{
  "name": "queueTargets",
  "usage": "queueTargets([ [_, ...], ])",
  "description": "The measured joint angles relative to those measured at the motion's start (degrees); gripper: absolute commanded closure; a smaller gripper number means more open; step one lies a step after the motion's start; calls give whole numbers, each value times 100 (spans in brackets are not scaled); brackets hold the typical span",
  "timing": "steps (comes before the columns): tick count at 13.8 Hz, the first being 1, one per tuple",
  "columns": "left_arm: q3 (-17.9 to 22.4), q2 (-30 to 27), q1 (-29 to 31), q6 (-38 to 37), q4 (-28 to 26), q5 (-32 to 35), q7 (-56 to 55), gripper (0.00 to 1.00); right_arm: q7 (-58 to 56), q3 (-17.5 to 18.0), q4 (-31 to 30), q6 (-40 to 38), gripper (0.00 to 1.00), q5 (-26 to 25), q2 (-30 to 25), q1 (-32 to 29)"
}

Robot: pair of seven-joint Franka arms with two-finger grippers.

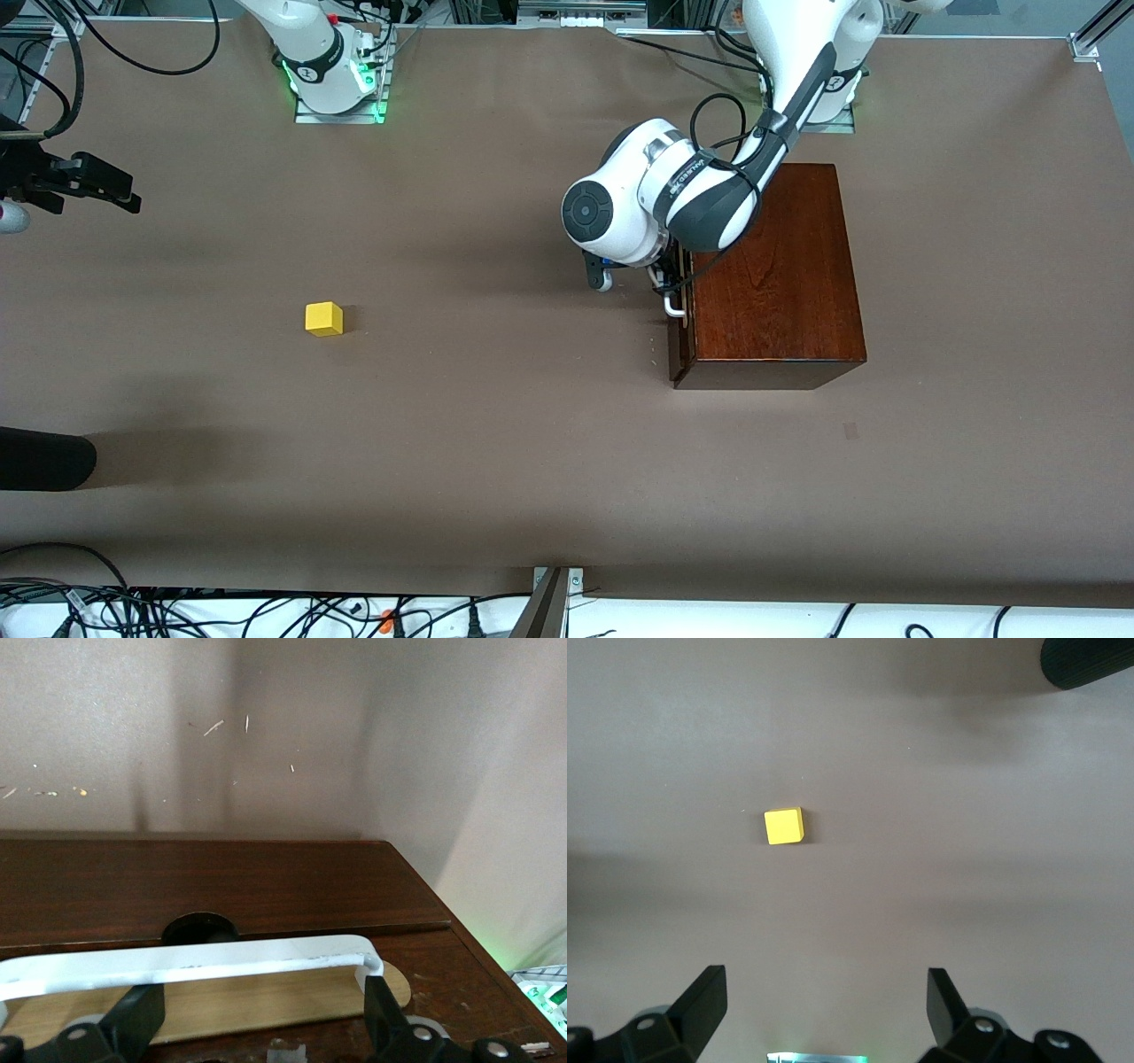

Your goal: Open drawer, take yellow block, close drawer

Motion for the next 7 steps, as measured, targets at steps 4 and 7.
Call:
queueTargets([
  [4,-41,-121,-152,91,241,-154,-1061,0,0,0,0,0,0,0,0,-1],
  [7,-49,-259,-307,87,757,-475,-2348,0,0,0,0,0,0,0,0,-2],
])
